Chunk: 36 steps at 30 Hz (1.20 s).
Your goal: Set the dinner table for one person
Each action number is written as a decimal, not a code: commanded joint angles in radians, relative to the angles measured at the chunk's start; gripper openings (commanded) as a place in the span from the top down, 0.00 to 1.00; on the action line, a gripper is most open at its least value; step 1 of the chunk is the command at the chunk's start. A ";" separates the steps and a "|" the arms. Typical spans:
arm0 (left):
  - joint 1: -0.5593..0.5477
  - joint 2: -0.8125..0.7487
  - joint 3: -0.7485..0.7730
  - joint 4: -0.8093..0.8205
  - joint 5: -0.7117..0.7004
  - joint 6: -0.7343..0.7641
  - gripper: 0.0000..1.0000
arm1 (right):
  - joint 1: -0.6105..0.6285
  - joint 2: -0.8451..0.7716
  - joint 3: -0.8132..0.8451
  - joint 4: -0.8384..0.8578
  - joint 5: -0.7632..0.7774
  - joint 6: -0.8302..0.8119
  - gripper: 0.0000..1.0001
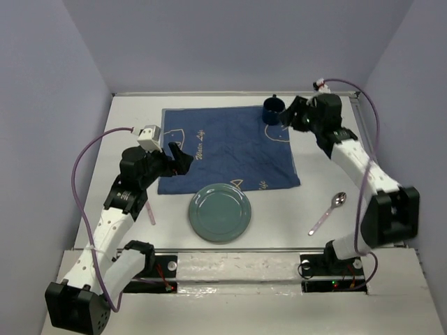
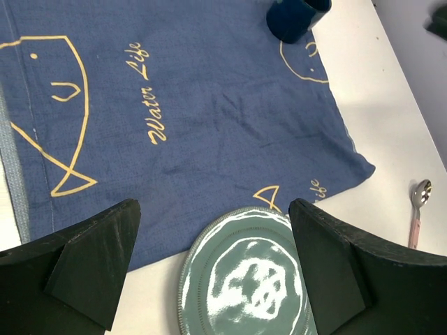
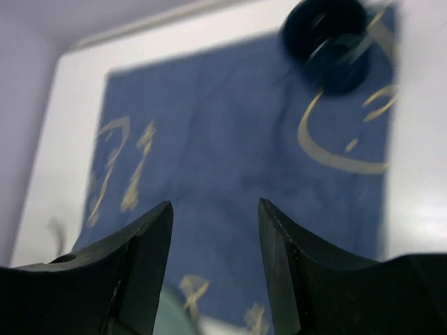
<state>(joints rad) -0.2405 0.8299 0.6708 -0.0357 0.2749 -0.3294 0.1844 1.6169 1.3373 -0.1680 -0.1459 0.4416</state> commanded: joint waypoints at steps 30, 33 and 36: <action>0.043 -0.114 0.003 0.028 0.010 0.015 0.01 | 0.438 0.162 -1.077 1.300 -0.340 0.640 0.59; 0.043 -0.118 0.003 0.028 0.006 0.015 0.01 | 0.449 0.190 -1.080 1.357 -0.321 0.671 0.68; 0.043 -0.118 0.004 0.028 0.009 0.015 0.01 | 0.458 0.169 -1.084 1.316 -0.301 0.657 0.95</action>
<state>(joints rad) -0.2043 0.7296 0.6701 -0.0364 0.2657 -0.3294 0.6239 1.7939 0.2764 1.0664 -0.5415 1.0878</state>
